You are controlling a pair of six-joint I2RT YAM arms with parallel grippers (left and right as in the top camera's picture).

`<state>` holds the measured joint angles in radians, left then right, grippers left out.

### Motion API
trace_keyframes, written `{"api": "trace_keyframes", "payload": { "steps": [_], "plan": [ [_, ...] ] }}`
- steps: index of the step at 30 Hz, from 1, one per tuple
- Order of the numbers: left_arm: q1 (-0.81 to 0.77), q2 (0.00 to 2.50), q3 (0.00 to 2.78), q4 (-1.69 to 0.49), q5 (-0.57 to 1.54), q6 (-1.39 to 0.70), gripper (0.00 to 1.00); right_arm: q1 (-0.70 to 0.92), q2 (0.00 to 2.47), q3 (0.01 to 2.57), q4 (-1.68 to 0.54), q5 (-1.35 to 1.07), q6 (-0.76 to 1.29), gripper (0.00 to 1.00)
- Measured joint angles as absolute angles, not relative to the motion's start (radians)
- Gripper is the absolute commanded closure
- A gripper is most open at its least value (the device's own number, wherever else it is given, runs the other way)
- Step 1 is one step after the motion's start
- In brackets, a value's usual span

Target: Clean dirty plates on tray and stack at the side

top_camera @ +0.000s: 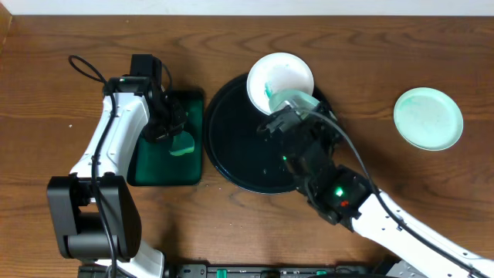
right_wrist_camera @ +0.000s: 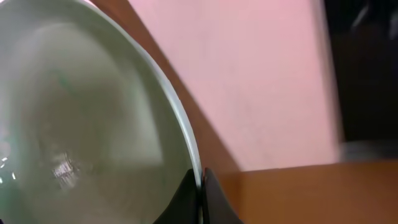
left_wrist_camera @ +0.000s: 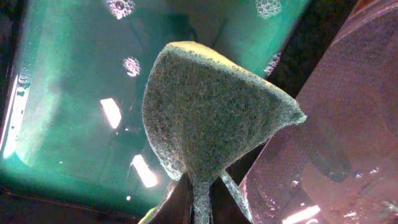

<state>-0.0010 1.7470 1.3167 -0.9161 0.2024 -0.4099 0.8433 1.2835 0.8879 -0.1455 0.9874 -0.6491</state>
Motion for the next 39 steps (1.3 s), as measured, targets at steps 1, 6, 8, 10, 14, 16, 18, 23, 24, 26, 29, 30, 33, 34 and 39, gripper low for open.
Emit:
{"api": "trace_keyframes", "payload": {
  "steps": [1,6,8,10,14,16,18,23,24,26,29,30,33,34,39],
  "plan": [
    [-0.001,1.747,1.317,-0.916,0.202,-0.409,0.93,0.854,1.283,0.888,-0.128,1.009,-0.692,0.99],
    [-0.001,1.747,1.317,-0.916,0.202,-0.392,0.93,0.903,1.283,0.888,-0.071,1.083,-0.836,0.99],
    [-0.001,1.747,1.317,-0.916,0.202,-0.391,0.93,0.922,1.283,0.889,-0.039,1.105,-0.881,0.99],
    [-0.001,1.747,1.317,-0.916,0.202,-0.391,0.93,0.942,1.283,0.889,-0.007,1.122,-0.925,0.99],
    [-0.001,1.747,1.317,-0.916,0.199,-0.39,0.92,0.976,1.283,0.889,0.059,1.153,-1.008,0.99],
    [-0.001,1.747,1.317,-0.916,0.199,-0.39,0.93,0.994,1.283,0.889,0.082,1.169,-1.04,0.99],
    [-0.001,1.747,1.317,-0.916,0.199,-0.39,0.92,1.001,1.283,0.889,0.079,1.168,-1.041,0.99],
    [-0.001,1.747,1.317,-0.918,0.199,-0.388,0.92,1.019,1.301,0.889,0.095,1.223,-1.029,0.99],
    [-0.001,1.747,1.317,-0.919,0.199,-0.388,0.93,1.031,1.303,0.89,0.079,1.221,-1.015,0.99],
    [-0.001,1.747,1.317,-0.92,0.199,-0.388,0.92,1.036,1.307,0.891,0.032,1.193,-0.956,0.99],
    [-0.001,1.747,1.317,-0.928,0.198,-0.387,0.92,1.026,1.321,0.891,0.007,1.203,-0.886,0.99],
    [-0.001,1.747,1.317,-0.932,0.199,-0.387,0.93,1.034,1.324,0.891,-0.004,1.203,-0.868,0.99],
    [-0.001,1.747,1.317,-0.935,0.199,-0.384,0.92,1.035,1.327,0.891,-0.01,1.185,-0.801,0.99],
    [-0.001,1.747,1.317,-0.935,0.199,-0.384,0.92,1.03,1.329,0.891,-0.01,1.202,-0.793,0.99],
    [-0.001,1.747,1.317,-0.935,0.199,-0.384,0.93,1.036,1.332,0.896,-0.018,1.228,-0.766,0.99]
  ]
}}
